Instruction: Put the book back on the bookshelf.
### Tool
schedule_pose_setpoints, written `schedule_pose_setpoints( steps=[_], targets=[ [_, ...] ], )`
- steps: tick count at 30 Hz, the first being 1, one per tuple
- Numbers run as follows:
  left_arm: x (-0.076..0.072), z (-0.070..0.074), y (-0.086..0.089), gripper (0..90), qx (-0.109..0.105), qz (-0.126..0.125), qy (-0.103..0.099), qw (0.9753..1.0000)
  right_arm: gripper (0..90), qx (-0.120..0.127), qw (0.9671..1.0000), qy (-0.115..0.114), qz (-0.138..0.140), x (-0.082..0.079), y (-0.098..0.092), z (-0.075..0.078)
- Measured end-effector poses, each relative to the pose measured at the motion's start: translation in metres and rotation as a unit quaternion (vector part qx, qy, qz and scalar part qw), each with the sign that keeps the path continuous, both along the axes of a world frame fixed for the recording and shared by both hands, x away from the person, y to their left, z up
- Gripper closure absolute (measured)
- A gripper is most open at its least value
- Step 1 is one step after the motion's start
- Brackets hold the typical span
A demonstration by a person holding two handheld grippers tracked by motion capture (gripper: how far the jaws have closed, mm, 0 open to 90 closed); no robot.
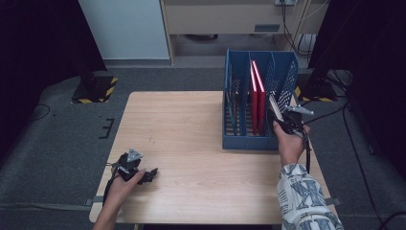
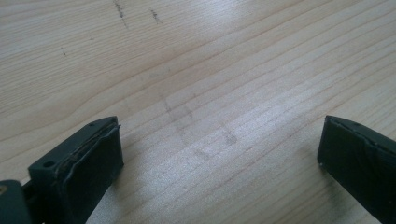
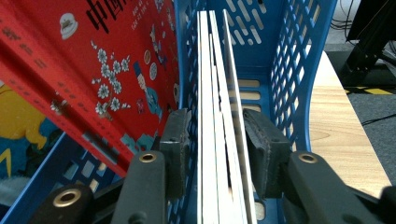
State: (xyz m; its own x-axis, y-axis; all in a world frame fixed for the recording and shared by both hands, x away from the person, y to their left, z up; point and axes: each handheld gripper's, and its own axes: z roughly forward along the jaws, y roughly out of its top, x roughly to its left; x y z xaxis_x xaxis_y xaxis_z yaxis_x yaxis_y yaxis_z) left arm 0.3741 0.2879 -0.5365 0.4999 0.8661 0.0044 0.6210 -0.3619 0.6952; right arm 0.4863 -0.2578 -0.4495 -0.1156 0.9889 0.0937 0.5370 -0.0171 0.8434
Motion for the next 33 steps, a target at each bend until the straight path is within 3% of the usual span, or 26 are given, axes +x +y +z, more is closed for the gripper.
schedule_pose_setpoints(
  steps=[18, 27, 33],
  targets=[
    [0.000, 0.000, 0.000, 0.0, 0.000, 0.000, 0.000, 1.0000, 56.7, 0.010, 0.9998, -0.015, 0.012, -0.020, -0.003, -0.004],
    [0.000, 0.000, 0.000, 0.0, 0.001, -0.001, 0.000, 1.0000, 60.7, -0.004, 0.9998, -0.014, 0.011, -0.018, -0.001, -0.010],
    [0.000, 0.000, 0.000, 0.0, 0.001, -0.002, 0.000, 1.0000, 71.6, -0.020, 0.9997, -0.015, 0.005, -0.017, 0.000, -0.012]
  ],
)
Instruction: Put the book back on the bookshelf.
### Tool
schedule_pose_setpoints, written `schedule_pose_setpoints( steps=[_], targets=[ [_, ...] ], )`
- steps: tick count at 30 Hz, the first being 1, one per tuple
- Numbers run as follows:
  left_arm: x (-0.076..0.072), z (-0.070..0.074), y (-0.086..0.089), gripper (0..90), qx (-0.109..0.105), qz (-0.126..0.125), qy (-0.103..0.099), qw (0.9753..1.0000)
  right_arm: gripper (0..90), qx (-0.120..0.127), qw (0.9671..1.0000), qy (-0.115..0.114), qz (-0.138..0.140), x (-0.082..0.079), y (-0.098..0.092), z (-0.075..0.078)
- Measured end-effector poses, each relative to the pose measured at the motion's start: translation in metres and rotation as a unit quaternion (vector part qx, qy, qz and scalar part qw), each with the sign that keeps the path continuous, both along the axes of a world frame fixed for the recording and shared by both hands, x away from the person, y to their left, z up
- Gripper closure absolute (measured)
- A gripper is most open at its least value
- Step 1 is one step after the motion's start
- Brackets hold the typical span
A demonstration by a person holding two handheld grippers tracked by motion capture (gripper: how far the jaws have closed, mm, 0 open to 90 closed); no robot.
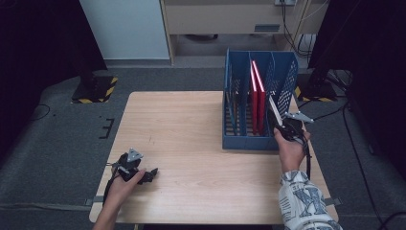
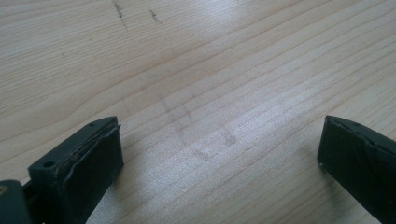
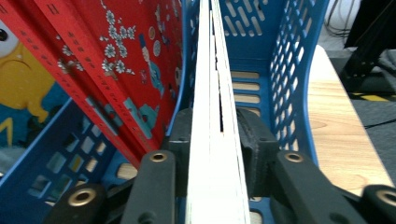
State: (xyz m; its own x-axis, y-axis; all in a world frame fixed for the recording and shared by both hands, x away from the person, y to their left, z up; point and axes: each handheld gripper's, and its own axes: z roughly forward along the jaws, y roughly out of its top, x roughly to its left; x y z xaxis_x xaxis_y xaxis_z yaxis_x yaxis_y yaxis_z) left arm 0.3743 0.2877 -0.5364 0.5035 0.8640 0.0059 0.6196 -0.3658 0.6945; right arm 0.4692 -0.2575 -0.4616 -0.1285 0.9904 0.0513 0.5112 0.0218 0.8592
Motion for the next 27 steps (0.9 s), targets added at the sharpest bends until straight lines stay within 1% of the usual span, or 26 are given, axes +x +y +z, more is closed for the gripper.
schedule_pose_setpoints(
  steps=[3, 11, 20, 27],
  targets=[
    [0.000, 0.000, 0.000, 0.0, 0.000, 0.000, 0.000, 1.0000, 74.5, -0.014, 0.9999, -0.003, -0.010, 0.000, 0.000, 0.000],
    [0.000, 0.000, -0.001, 0.0, -0.001, 0.000, 0.000, 1.0000, 75.2, -0.009, 0.9997, -0.004, -0.021, 0.003, -0.001, 0.002],
    [0.000, 0.000, -0.001, 0.0, -0.001, 0.000, 0.000, 1.0000, 75.1, -0.007, 0.9995, 0.005, -0.029, 0.019, 0.004, 0.005],
    [0.001, 0.000, -0.001, 0.0, -0.001, -0.001, 0.000, 1.0000, 74.6, -0.010, 0.9994, 0.011, -0.031, 0.028, 0.009, 0.004]
  ],
)
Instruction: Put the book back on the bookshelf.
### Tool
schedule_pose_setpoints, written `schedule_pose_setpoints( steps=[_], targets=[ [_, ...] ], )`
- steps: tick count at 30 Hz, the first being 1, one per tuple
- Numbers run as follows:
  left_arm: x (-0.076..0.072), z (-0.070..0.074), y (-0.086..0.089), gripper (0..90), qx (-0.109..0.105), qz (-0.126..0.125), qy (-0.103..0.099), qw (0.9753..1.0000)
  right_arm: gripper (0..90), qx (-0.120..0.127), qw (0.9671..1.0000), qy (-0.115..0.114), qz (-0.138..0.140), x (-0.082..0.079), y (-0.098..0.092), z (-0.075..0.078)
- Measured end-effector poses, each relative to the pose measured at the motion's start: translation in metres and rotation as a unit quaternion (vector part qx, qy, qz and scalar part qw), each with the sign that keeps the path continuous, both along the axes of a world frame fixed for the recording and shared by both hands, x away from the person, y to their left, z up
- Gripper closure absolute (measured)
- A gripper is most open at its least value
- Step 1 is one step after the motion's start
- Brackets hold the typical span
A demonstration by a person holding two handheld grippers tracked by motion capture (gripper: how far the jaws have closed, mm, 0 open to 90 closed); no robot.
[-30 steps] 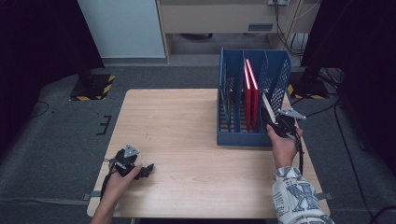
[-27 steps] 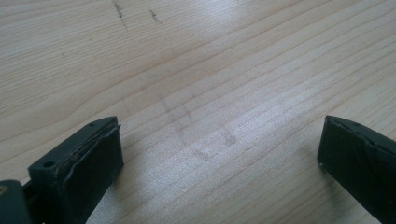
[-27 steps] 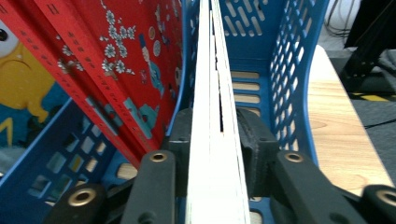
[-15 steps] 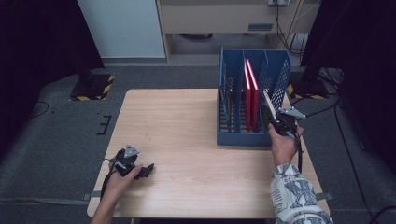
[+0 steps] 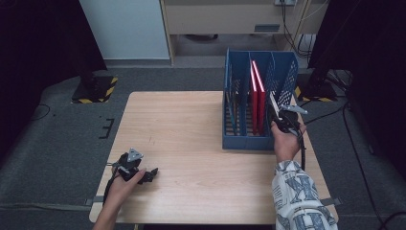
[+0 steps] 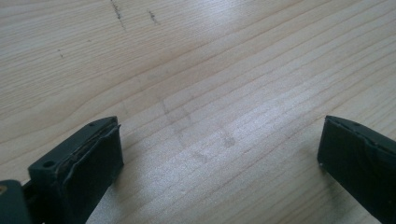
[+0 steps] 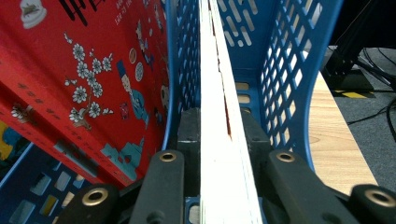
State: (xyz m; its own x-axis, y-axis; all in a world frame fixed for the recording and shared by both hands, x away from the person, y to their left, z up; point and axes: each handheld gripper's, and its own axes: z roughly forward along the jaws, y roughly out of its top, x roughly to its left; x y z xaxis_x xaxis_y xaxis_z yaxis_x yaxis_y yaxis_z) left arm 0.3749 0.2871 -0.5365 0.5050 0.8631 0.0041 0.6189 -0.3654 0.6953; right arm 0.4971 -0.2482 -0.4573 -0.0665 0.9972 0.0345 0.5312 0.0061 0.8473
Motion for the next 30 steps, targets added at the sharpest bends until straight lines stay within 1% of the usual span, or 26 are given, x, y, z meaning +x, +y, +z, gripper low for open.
schedule_pose_setpoints(
  steps=[4, 7, 10, 15, 20, 27, 30],
  targets=[
    [0.000, 0.000, 0.000, 0.0, 0.000, 0.000, 0.000, 1.0000, 71.6, 0.008, 0.9999, 0.000, 0.010, 0.000, 0.000, -0.001],
    [0.000, 0.000, 0.000, 0.0, 0.000, 0.000, 0.000, 1.0000, 66.3, 0.018, 0.9997, -0.007, 0.015, -0.003, 0.000, 0.002],
    [0.000, 0.000, 0.000, 0.0, 0.000, 0.000, 0.000, 1.0000, 62.4, 0.021, 0.9994, -0.010, 0.024, -0.007, 0.000, 0.005],
    [0.000, 0.000, 0.000, 0.0, 0.000, 0.000, 0.000, 1.0000, 60.9, 0.025, 0.9991, -0.014, 0.031, -0.015, -0.001, 0.006],
    [0.000, 0.000, 0.000, 0.0, 0.000, 0.000, 0.000, 1.0000, 61.2, 0.031, 0.9987, -0.019, 0.036, -0.023, -0.004, 0.005],
    [0.000, 0.000, 0.000, 0.0, 0.000, 0.000, 0.000, 1.0000, 66.9, 0.035, 0.9984, -0.029, 0.034, -0.035, -0.006, 0.003],
    [0.000, 0.000, 0.000, 0.0, 0.000, 0.000, 0.000, 1.0000, 69.6, 0.031, 0.9984, -0.034, 0.034, -0.037, -0.006, 0.002]
  ],
)
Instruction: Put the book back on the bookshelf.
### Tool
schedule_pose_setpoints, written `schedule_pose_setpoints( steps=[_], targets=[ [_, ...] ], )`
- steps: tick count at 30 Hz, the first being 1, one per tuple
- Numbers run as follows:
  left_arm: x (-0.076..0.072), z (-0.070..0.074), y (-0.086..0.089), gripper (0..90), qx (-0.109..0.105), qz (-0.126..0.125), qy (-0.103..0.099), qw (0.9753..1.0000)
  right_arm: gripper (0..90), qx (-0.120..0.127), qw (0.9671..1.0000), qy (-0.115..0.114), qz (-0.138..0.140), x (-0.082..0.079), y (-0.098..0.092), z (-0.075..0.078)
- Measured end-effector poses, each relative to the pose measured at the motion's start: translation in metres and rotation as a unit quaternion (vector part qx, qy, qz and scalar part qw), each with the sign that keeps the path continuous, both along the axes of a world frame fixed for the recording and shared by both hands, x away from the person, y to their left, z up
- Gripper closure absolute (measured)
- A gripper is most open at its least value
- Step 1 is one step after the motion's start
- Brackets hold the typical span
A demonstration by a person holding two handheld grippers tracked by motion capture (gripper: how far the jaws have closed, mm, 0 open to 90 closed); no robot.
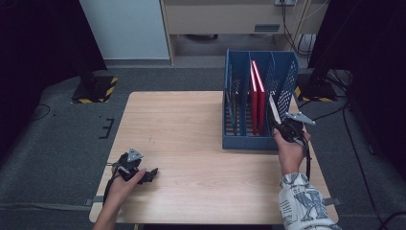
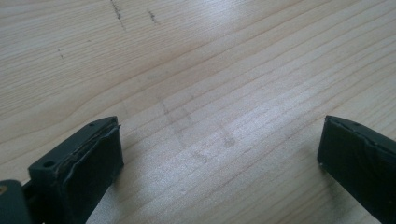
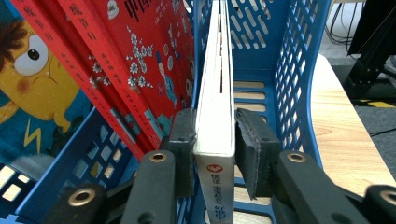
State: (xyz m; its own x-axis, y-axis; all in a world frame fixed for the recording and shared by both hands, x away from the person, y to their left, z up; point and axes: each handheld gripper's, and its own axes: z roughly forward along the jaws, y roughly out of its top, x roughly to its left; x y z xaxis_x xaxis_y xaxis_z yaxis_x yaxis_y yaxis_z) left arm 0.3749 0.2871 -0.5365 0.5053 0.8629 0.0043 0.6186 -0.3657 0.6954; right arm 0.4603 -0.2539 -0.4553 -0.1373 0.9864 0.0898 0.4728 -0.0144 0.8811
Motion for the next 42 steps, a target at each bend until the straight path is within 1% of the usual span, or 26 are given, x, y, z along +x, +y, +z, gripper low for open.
schedule_pose_setpoints(
  steps=[6, 10, 19, 21, 22, 27, 29, 37, 42],
  targets=[
    [0.000, 0.000, 0.000, 0.0, 0.000, 0.000, 0.000, 1.0000, 71.7, -0.024, 0.9997, -0.004, -0.005, 0.002, 0.003, 0.001],
    [0.000, 0.000, 0.000, 0.0, 0.000, 0.000, 0.000, 1.0000, 71.8, -0.019, 0.9998, -0.002, -0.010, 0.006, 0.002, 0.000],
    [0.000, 0.000, 0.000, 0.0, 0.000, 0.000, 0.000, 1.0000, 71.5, -0.021, 0.9996, 0.004, -0.017, 0.018, 0.002, 0.002],
    [0.000, 0.000, 0.000, 0.0, 0.000, 0.000, 0.000, 1.0000, 69.7, -0.017, 0.9997, 0.003, -0.017, 0.019, 0.001, 0.002],
    [0.000, 0.000, 0.000, 0.0, 0.000, 0.000, 0.000, 1.0000, 67.3, -0.011, 0.9998, 0.000, -0.018, 0.019, 0.002, 0.002],
    [0.000, 0.000, 0.000, 0.0, 0.000, 0.000, 0.000, 1.0000, 61.8, 0.000, 0.9997, -0.022, -0.009, 0.017, 0.003, 0.006],
    [0.000, 0.000, 0.000, 0.0, 0.000, 0.000, 0.000, 1.0000, 62.1, 0.005, 0.9997, -0.025, -0.002, 0.016, 0.004, 0.007],
    [0.000, 0.000, 0.000, 0.0, 0.000, 0.000, 0.000, 1.0000, 61.7, 0.006, 0.9994, -0.029, 0.020, 0.015, 0.010, 0.009],
    [0.000, 0.000, 0.000, 0.0, 0.001, -0.001, 0.000, 1.0000, 60.1, 0.007, 0.9992, -0.031, 0.025, 0.015, 0.012, 0.010]
  ],
)
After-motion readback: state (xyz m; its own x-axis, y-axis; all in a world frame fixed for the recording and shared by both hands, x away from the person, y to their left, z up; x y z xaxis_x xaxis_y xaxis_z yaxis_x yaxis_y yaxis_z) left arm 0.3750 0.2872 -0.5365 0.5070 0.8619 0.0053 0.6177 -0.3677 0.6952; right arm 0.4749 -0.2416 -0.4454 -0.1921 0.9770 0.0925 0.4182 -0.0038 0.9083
